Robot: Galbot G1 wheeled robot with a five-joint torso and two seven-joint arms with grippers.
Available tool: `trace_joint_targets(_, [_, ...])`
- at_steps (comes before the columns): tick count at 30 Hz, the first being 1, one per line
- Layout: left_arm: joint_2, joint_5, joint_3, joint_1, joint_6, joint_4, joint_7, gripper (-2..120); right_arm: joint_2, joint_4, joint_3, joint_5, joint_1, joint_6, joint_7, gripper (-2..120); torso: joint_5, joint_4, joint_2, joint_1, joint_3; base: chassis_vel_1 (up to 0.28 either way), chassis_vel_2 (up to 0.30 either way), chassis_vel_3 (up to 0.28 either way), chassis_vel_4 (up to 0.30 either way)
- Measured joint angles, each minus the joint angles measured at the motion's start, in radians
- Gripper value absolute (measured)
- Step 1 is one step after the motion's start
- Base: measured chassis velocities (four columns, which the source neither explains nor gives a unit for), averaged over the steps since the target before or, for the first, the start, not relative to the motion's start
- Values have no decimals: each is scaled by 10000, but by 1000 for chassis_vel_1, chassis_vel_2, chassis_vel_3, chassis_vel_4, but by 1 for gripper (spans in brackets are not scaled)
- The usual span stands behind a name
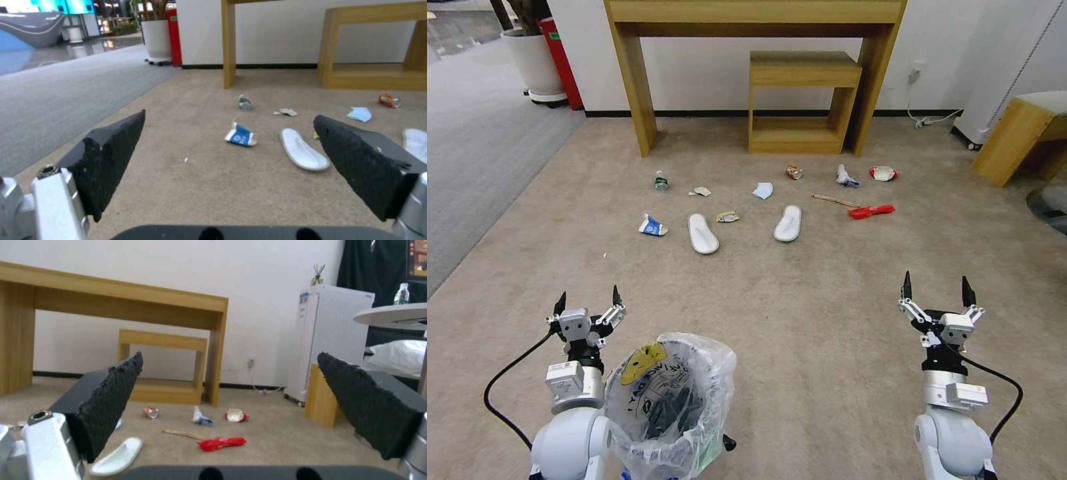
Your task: Pick up the trash bin and place the garbage on the floor into it.
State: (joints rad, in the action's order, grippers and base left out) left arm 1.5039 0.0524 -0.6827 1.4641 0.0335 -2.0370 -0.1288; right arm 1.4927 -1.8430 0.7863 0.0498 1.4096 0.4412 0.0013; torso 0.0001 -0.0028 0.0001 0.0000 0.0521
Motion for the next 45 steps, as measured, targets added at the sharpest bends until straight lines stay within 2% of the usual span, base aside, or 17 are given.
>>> trace_joint_targets(5, [-26,113,142,68,73,-70,-29,100,-59,-5,-4,35,23,-98,90,100,0,1,0,0,0,0,0,0,0])
trace_joint_targets(7, [-128,351,331,205,514,-282,-242,100,-147,-43,0,91,71,-221,146,100,0,0,0,0,0,0,0,0,0])
trace_joint_targets(9, [-158,416,373,240,620,-344,-296,100,-173,-54,2,110,83,-263,168,100,0,0,0,0,0,0,0,0,0])
trace_joint_targets(11, [-427,872,657,516,1274,-762,-642,100,-307,-67,52,185,117,-389,213,100,0,1,0,0,0,0,0,0,0])
trace_joint_targets(12, [-427,872,657,516,1274,-762,-642,100,-307,-67,52,185,117,-389,213,100,0,1,0,0,0,0,0,0,0])
trace_joint_targets(15, [-1073,1719,1025,956,2142,-1446,-1289,100,-516,-104,128,350,152,-576,243,100,1,0,0,0,0,0,0,0,0])
trace_joint_targets(16, [-1073,1719,1025,956,2142,-1446,-1289,100,-516,-104,128,350,152,-576,243,100,1,0,0,0,0,0,0,0,0])
trace_joint_targets(19, [-1721,2322,1122,1348,2863,-1882,-1941,100,-685,-105,163,500,163,-674,249,100,-1,0,0,0,0,0,0,0,0])
trace_joint_targets(21, [-1897,2570,1156,1485,3091,-1998,-2134,100,-726,-105,168,534,163,-692,249,100,0,1,0,0,0,0,0,0,0])
trace_joint_targets(23, [-2257,3390,1327,1892,3845,-2366,-2777,100,-779,-93,177,592,159,-760,250,100,-1,1,0,0,0,0,0,0,0])
trace_joint_targets(24, [-2257,3390,1327,1892,3845,-2366,-2777,100,-779,-93,177,592,159,-760,250,100,-1,1,0,0,0,0,0,0,0])
trace_joint_targets(30, [-2742,4113,1639,2983,4776,-2992,-3684,100,-876,21,170,645,138,-878,266,100,-1,2,0,0,0,0,0,0,0])
trace_joint_targets(35, [-2924,4229,1648,3588,5033,-3267,-4013,100,-934,69,168,671,132,-939,294,100,0,1,0,0,0,0,0,0,0])
trace_joint_targets(38, [-3033,4702,1688,4018,5299,-3450,-4471,100,-971,101,168,689,132,-982,360,100,0,1,0,-1,0,0,0,0,0])
trace_joint_targets(45, [-3183,5039,1682,4214,5408,-3369,-4802,100,-964,135,136,689,142,-1018,398,100,-1,0,0,0,0,0,0,0,0])
